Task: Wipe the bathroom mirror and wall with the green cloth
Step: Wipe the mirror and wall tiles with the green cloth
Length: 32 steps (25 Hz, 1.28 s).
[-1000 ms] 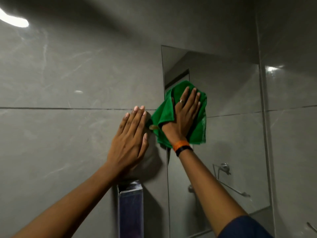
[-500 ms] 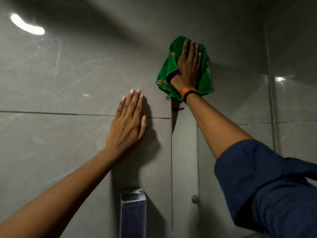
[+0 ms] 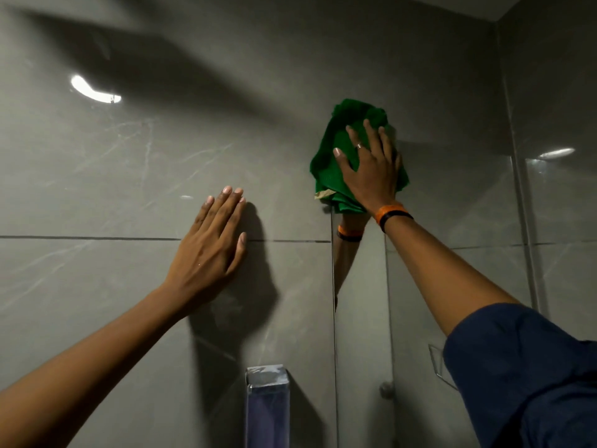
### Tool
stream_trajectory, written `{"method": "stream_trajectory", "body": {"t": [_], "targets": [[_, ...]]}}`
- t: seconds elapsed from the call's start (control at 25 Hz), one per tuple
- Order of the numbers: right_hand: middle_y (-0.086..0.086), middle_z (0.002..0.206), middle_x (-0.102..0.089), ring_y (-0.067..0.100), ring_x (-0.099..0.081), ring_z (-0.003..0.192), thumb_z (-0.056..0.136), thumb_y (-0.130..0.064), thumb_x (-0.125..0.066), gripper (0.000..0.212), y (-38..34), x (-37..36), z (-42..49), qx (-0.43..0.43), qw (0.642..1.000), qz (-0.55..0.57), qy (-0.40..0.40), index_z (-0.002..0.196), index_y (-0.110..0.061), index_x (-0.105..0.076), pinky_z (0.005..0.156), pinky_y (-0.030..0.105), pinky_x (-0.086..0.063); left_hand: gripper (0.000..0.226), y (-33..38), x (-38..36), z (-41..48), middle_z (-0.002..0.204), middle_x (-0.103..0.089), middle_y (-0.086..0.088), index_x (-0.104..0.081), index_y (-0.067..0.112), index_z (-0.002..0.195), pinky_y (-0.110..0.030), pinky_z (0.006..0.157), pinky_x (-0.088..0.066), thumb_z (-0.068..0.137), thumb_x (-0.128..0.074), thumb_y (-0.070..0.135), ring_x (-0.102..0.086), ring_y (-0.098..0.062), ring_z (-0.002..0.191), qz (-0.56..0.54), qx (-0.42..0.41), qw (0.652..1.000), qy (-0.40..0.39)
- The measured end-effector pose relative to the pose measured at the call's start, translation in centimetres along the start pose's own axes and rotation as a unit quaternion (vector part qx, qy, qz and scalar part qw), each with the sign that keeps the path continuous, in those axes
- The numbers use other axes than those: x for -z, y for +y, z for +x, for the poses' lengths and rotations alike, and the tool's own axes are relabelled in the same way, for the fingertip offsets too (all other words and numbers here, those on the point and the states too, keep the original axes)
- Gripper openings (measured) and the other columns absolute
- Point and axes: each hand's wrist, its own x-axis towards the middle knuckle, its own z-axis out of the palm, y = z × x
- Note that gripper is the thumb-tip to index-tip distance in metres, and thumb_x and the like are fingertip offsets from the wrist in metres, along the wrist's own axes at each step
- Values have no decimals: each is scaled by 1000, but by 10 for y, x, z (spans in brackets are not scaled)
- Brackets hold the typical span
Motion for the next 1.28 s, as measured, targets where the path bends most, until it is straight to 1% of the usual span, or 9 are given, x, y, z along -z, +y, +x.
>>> {"method": "stream_trajectory", "body": {"t": [0.12, 0.32, 0.44, 0.52, 0.64, 0.8, 0.88, 1.04, 1.28], "targets": [[6, 167, -31, 34, -22, 156, 100, -56, -46, 55, 2, -1, -29, -4, 1000, 0, 14, 148, -30, -50, 121, 63, -26, 63, 13, -3, -13, 162, -30, -24, -34, -8, 152, -48, 127, -18, 103, -32, 32, -22, -36, 154, 1, -13, 1000, -9], [10, 163, -39, 34, -27, 154, 99, -48, -56, 48, 4, -9, -114, 25, 998, 45, 42, 138, -20, -62, 122, 58, -30, 67, 48, -22, -30, 163, -30, -24, -32, -6, 153, -45, 127, -15, 99, -36, 32, -23, -37, 153, -14, -37, 999, -34], [10, 163, -38, 33, -25, 155, 98, -46, -59, 48, 4, -14, -164, 65, 997, 45, 20, 139, -21, -60, 121, 60, -30, 68, 49, -29, -39, 162, -30, -24, -32, -6, 153, -41, 128, -8, 96, -39, 31, -23, -38, 152, -12, -45, 998, -38], [11, 162, -40, 34, -27, 154, 96, -45, -61, 47, 7, -15, -195, 82, 996, 42, 15, 137, -21, -62, 119, 62, -32, 68, 49, -34, -48, 162, -30, -24, -33, -6, 153, -41, 127, -8, 95, -41, 29, -24, -38, 152, -6, -50, 998, -33], [11, 160, -42, 35, -29, 153, 95, -47, -61, 47, 15, -16, -238, 86, 995, 46, 16, 135, -24, -61, 116, 63, -34, 68, 49, -40, -62, 163, -28, -22, -33, -5, 153, -43, 128, -10, 95, -42, 28, -25, -37, 153, 3, -60, 998, -29], [9, 160, -40, 34, -29, 153, 95, -50, -58, 49, 20, -19, -288, 76, 997, 28, 10, 139, -29, -55, 118, 64, -32, 67, 43, -47, -83, 164, -24, -22, -28, -6, 154, -43, 128, -9, 97, -44, 25, -21, -34, 153, 10, -66, 998, -19], [8, 159, -38, 34, -29, 152, 95, -51, -57, 48, 22, -19, -312, 63, 998, 24, 11, 137, -29, -55, 118, 63, -32, 67, 43, -47, -97, 165, -24, -22, -25, -5, 155, -44, 129, -10, 98, -43, 23, -19, -34, 155, 5, -57, 998, -21], [16, 154, -46, 37, -32, 149, 94, -50, -56, 45, 22, -16, -363, 25, 999, 24, 9, 132, -27, -57, 119, 61, -30, 65, 50, -46, -130, 167, -22, -19, -23, -2, 158, -43, 130, -8, 100, -41, 21, -16, -31, 157, 8, -16, 999, -32], [10, 155, -35, 36, -30, 148, 95, -52, -53, 43, 21, -11, -435, -11, 999, 7, -32, 130, -27, -53, 120, 59, -27, 60, 64, -49, -180, 168, -20, -18, -19, 0, 159, -44, 130, -8, 105, -32, 23, -11, -29, 158, 6, 44, 998, -39]]}}
